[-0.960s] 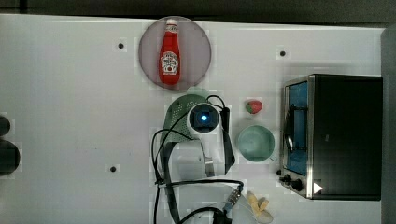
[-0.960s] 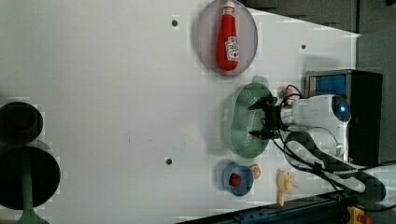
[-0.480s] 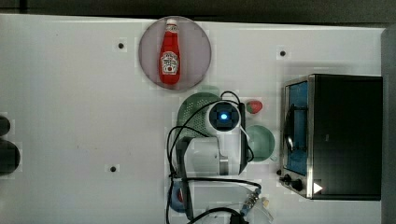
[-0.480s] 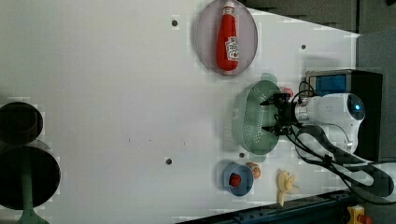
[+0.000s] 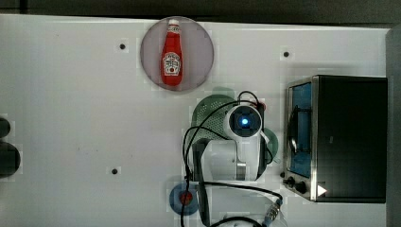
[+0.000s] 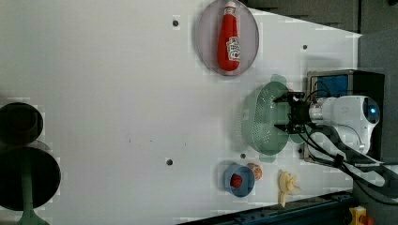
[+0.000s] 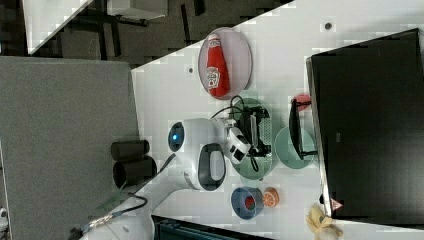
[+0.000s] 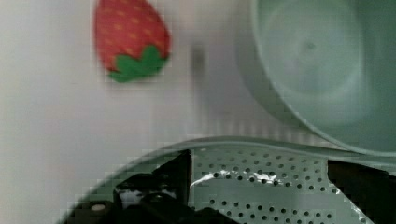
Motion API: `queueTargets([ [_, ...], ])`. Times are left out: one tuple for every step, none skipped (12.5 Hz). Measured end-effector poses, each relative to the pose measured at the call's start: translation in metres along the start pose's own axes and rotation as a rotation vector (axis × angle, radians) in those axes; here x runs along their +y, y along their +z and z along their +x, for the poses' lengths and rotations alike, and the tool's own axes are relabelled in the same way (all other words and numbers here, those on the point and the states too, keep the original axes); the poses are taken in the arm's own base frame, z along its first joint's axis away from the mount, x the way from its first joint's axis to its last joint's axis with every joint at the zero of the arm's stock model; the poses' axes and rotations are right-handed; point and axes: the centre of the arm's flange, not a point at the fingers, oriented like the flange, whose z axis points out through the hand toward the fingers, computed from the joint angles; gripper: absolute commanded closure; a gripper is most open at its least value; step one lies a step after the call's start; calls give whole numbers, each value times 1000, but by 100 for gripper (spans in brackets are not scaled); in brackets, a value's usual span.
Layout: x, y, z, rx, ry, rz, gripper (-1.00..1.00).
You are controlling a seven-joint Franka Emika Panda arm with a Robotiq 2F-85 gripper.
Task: Drag strainer left to right.
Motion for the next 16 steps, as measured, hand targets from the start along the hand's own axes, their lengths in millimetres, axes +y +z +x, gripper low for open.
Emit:
queueTargets([
  [0,-12,-3,-1,-41,11,-100],
  [-3,-27,-10,-1,-102,34,-100],
  [-5,-46,-21,3,-181,30,-100],
  [-5,-69,-30,19,-262,-14,-100],
  [-5,-97,-37,40,-328,-43,-100],
  [-9,-134,-41,58,-381,-49,-100],
  [-15,-176,-45,52,-398,-46,-100],
  [-22,-223,-45,59,-407,-48,-100],
  [-27,-272,-42,67,-418,-38,-100],
  [-26,-319,-42,50,-420,-21,-100],
  [-18,-361,-39,31,-429,-11,-100],
  [-8,-400,-35,23,-442,20,-100],
  [-1,-433,-32,34,-469,79,-100],
  [7,-461,-33,25,-504,123,-100],
  [14,-479,-36,23,-535,142,-100],
  [20,-490,-38,29,-553,156,-100],
])
